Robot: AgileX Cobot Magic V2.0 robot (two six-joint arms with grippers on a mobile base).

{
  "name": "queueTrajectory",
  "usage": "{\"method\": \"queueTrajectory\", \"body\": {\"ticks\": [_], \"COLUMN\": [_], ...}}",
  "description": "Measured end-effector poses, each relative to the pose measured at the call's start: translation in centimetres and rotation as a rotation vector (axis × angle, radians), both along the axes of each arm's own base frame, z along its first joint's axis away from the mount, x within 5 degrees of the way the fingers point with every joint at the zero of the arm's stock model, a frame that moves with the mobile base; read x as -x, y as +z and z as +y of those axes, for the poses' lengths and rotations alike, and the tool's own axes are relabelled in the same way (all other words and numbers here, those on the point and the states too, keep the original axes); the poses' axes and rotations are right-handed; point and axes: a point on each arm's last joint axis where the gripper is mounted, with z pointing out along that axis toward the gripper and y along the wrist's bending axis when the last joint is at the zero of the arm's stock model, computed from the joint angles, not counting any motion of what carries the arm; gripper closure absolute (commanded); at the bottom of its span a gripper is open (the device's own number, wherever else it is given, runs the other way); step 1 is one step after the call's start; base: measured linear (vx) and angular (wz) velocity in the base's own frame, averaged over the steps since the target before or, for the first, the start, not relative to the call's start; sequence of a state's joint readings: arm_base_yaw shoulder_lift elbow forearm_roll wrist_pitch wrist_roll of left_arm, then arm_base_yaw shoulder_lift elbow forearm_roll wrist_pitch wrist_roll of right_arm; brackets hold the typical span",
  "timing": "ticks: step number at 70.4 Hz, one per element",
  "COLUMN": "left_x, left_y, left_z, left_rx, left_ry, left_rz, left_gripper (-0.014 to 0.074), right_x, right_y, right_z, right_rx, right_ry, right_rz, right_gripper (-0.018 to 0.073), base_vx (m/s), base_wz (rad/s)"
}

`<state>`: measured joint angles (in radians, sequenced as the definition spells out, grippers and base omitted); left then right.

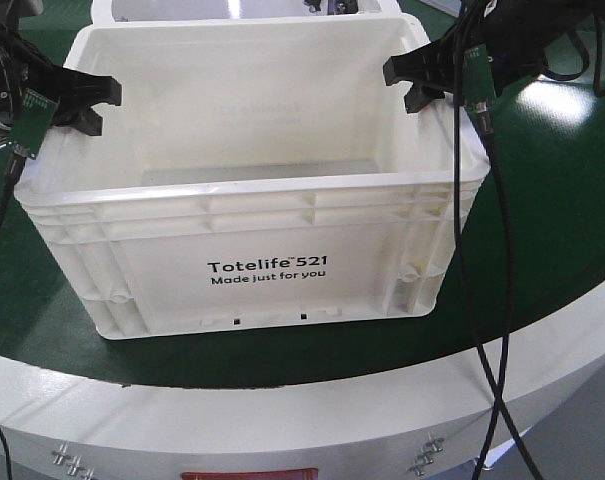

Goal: Place moving items into box and shelve
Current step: 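Lift the white crate off the conveyor with both grippers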

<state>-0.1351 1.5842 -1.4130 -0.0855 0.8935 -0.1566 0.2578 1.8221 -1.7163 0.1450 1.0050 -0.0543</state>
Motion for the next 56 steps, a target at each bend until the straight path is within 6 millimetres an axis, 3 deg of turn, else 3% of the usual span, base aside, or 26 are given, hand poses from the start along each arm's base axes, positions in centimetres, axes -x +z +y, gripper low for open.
{"method": "queueTrajectory", "body": {"ticks": [28, 55, 56], "left_x": [0.3, 1.1, 5.2], "left_y": [1.5, 3.0, 6.2], "left_z": [0.0, 0.0, 0.1], "left_rx": [-0.011, 0.008, 0.034], "left_ry": [-0.032, -0.061, -0.093], "left_rz": [0.028, 0.002, 0.016], "left_gripper": [0.0619, 0.0617, 0.0617], "right_x": [0.3, 2.6, 7.5], "right_y": [0.2, 3.4, 7.4], "right_z": [0.1, -0.5, -1.5], "right_rx": [-0.018, -0.019, -0.025], "right_ry": [0.014, 0.022, 0.056], "right_rz": [0.002, -0.035, 0.018], "right_gripper": [0.0571, 0.0571, 0.0571], "base_vx": [0.0, 0.0, 0.0], "base_wz": [0.0, 0.0, 0.0]}}
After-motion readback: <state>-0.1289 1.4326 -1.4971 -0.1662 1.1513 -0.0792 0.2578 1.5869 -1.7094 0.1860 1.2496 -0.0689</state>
